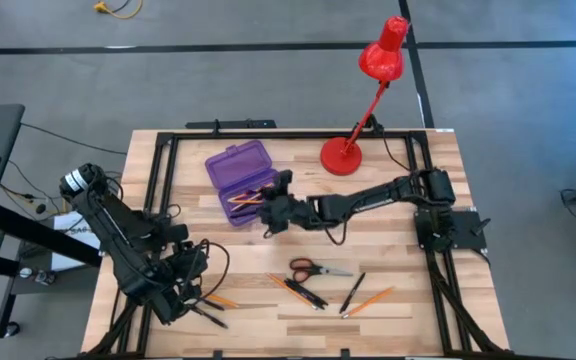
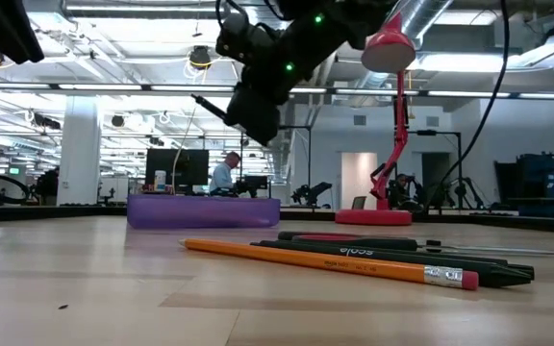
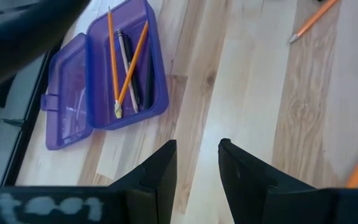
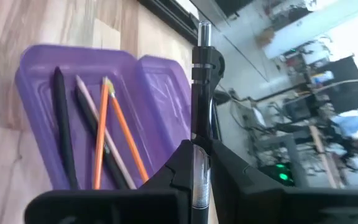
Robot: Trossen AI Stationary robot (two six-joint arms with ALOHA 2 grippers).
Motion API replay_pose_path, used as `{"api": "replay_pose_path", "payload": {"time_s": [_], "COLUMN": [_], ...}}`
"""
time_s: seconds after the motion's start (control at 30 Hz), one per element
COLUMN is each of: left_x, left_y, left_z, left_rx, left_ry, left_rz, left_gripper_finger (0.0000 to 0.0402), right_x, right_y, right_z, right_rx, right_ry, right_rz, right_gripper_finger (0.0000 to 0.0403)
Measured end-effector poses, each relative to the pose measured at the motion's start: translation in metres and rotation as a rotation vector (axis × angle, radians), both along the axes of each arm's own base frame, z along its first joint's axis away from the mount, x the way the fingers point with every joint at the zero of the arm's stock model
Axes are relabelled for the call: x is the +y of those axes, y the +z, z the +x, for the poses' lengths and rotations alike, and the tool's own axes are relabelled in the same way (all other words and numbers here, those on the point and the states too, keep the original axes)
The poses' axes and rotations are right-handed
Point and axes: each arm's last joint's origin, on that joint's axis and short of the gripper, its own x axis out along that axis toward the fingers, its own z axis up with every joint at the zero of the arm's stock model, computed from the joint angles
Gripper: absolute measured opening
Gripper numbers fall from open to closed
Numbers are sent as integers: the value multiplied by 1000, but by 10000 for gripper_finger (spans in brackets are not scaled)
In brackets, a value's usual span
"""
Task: Pick & place school supplies into a supply box
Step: Put the transparent pen into the purple supply box
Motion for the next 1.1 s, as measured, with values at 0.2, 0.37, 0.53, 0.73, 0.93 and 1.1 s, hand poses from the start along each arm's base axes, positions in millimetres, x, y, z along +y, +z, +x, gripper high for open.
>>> {"api": "replay_pose_path", "payload": {"time_s": [0.2, 0.37, 0.53, 0.73, 0.93, 1.1], "left_x": [0, 0, 0, 0, 0, 0], "left_y": [0, 1, 1, 1, 0, 0], "left_z": [0, 1, 1, 1, 1, 1], "left_rx": [-5, -26, -40, -45, -34, -33], "left_ry": [0, -2, -4, 7, 13, 12], "left_rz": [2, 18, 26, 17, 4, 5], "left_gripper_finger": [109, 109, 109, 109, 109, 109], "right_x": [-16, -26, -31, -32, -34, -45], "right_y": [0, -4, -28, -44, -46, -46], "right_z": [2, 4, 14, 28, 36, 32], "right_rx": [-11, -31, 2, 60, 109, 139], "right_ry": [42, 59, 68, 51, 41, -11], "right_rz": [81, 152, 165, 159, 161, 195], "right_gripper_finger": [17, 19, 17, 22, 27, 48]}}
